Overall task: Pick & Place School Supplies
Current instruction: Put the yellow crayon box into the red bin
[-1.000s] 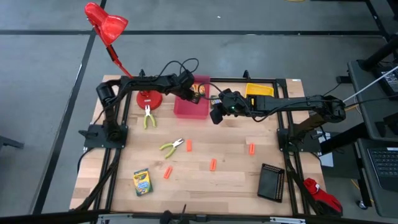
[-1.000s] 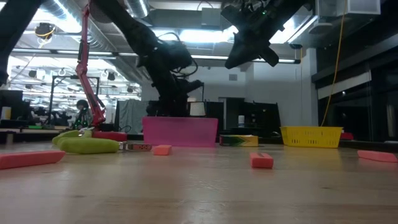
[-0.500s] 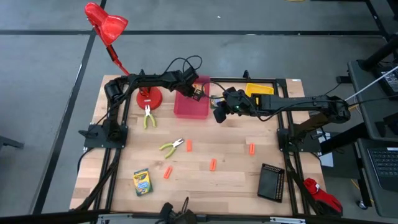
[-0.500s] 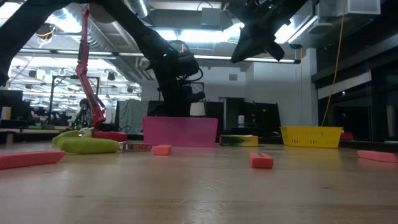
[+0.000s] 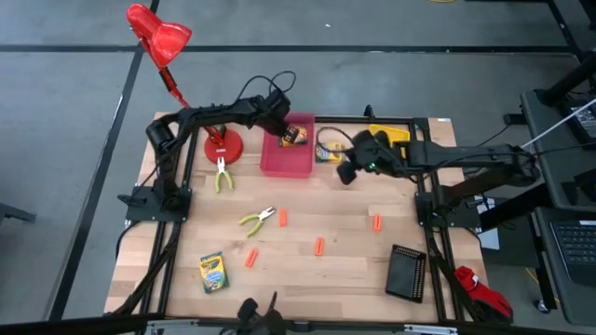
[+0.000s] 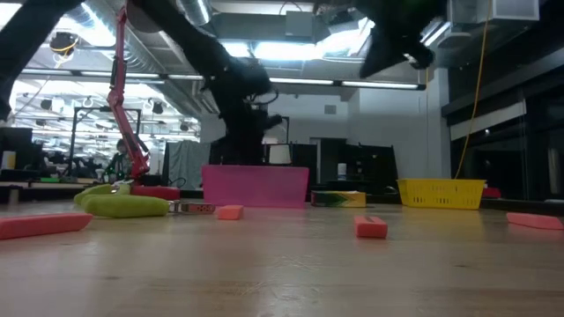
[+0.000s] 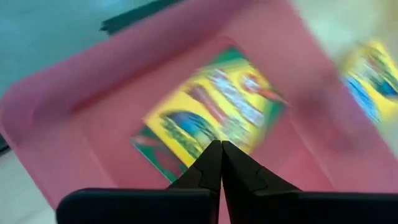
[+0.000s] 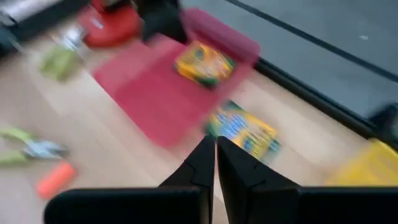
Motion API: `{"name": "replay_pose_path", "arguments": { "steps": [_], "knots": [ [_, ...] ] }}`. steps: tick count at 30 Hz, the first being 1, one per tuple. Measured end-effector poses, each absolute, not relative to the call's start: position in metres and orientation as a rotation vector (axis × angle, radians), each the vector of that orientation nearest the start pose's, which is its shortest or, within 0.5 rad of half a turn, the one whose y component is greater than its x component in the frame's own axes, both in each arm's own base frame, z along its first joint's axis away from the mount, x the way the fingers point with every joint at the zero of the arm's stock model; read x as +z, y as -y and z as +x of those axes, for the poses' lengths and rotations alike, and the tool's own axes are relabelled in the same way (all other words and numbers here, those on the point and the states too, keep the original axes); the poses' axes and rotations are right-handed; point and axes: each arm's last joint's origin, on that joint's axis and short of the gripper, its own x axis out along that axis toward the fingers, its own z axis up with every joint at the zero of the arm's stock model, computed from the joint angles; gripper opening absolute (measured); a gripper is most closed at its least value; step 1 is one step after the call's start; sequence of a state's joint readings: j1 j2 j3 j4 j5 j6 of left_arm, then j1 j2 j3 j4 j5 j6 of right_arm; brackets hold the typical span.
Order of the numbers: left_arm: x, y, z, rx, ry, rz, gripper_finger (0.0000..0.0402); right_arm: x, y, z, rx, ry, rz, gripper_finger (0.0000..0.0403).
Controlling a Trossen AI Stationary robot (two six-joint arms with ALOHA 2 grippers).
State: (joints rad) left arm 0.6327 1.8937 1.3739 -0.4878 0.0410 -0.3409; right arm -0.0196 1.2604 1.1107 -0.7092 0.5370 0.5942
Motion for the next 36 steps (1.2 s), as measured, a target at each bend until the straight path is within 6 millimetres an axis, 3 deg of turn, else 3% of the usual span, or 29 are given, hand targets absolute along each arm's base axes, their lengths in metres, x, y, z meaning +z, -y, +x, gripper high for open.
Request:
{"name": "replay_pose_path", "arguments": {
  "steps": [5,9,16,21,27,36],
  "knots": [
    [0.226,-0.188,0.32,0.423,-0.944,-0.462,0.0005,0.28,0.016,0.218,-0.758,-0.77,0.37,0.0023],
    [0.234,-0.147,0.321,0.224,-0.946,-0.487,0.0015,0.255,0.022,0.209,-0.685,-0.781,0.498,0.0023],
    [0.256,-0.068,0.323,0.19,-0.915,-0.503,0.0021,0.244,0.082,0.217,-0.698,-0.76,0.615,0.0023],
    [0.284,-0.024,0.309,0.333,-0.824,-0.427,0.0014,0.227,0.128,0.224,-0.65,-0.835,0.765,0.0023],
    [0.306,0.003,0.29,0.474,-0.707,-0.37,0.0005,0.218,0.156,0.249,-0.625,-0.892,0.751,0.0023],
    [0.315,0.011,0.279,0.512,-0.681,-0.395,0.0007,0.197,0.19,0.283,-0.654,-0.99,0.779,0.0022]
  ]
}}
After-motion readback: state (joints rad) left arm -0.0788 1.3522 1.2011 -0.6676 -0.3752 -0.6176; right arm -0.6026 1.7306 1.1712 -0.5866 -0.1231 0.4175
